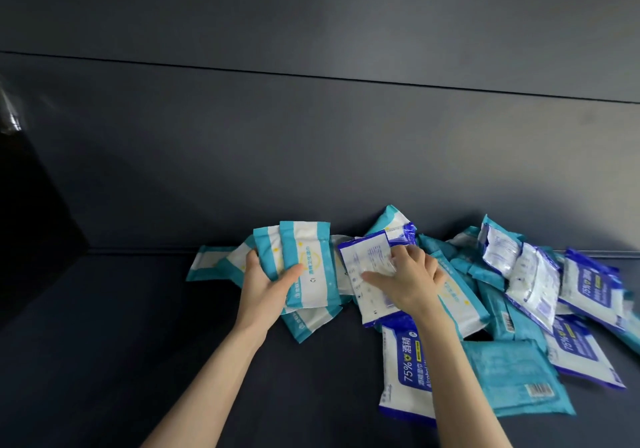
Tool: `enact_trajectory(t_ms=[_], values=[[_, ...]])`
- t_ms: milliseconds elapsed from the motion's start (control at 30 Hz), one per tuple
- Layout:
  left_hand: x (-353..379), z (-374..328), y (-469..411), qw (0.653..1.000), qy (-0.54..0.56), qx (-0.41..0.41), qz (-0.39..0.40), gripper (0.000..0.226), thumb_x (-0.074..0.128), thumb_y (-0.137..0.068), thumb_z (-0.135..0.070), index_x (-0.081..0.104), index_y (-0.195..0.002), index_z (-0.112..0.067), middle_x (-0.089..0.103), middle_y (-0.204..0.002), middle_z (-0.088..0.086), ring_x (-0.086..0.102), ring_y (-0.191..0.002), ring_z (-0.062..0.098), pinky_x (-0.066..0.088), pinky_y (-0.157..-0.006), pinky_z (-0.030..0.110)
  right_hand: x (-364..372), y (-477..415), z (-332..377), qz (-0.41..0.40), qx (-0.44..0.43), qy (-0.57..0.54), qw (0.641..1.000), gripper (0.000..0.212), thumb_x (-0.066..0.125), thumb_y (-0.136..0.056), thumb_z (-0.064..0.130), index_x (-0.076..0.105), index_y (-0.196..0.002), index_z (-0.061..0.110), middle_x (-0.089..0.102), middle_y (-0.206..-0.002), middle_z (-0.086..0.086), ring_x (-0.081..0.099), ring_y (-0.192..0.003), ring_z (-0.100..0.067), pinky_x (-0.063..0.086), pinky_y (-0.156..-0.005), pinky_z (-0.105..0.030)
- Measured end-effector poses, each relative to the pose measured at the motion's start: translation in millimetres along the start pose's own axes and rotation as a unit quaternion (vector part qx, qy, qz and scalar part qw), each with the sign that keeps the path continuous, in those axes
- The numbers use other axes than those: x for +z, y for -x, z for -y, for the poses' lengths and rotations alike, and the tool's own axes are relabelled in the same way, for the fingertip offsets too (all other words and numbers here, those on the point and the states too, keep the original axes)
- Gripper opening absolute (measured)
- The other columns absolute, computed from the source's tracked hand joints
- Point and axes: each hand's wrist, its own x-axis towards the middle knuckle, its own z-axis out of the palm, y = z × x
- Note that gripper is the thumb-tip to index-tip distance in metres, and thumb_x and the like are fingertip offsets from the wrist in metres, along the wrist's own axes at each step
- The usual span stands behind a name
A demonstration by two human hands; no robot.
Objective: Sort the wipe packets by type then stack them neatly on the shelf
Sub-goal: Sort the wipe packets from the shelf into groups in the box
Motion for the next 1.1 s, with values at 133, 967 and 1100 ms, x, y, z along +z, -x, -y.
enact_trajectory(t_ms=[133, 967, 1100], values=[[-1.6, 2.5, 2.2, 1.0, -0.015, 0.012, 0.013, 0.041, 0.073, -0.081, -0.011, 0.047, -0.113, -0.017, 0.065, -0.109, -0.001, 0.065, -0.094, 0.007, 0.053, -0.071, 0.021, -3.4, -2.1, 5.5, 0.019, 0.043, 0.018, 0.999, 0.066, 0.063, -0.076, 0.063, 0.042, -0.125, 0.025, 0.031, -0.144, -0.012, 0.019, -0.135, -0.035, 0.016, -0.108, -0.047], [-11.4, -34.4, 28.4, 0.988, 0.154, -0.003, -0.024, 0.027, 0.073, -0.078, -0.007, 0.064, -0.104, -0.007, 0.073, -0.099, 0.005, 0.07, -0.092, 0.019, 0.055, -0.077, 0.038, -46.2, 14.1, 70.9, -0.074, -0.173, -0.488, 0.852, 0.031, 0.074, -0.081, 0.008, 0.048, -0.095, 0.021, 0.067, -0.095, 0.006, 0.067, -0.08, -0.004, 0.054, -0.063, -0.019], [-13.4, -35.3, 30.3, 0.981, 0.189, -0.039, -0.008, 0.025, 0.068, -0.082, -0.01, 0.064, -0.107, -0.008, 0.073, -0.101, 0.005, 0.07, -0.092, 0.018, 0.054, -0.073, 0.034, -35.0, 13.6, 65.8, -0.039, -0.115, -0.549, 0.827, 0.031, 0.072, -0.082, 0.007, 0.05, -0.103, 0.013, 0.067, -0.095, 0.002, 0.069, -0.077, -0.006, 0.054, -0.059, -0.021]])
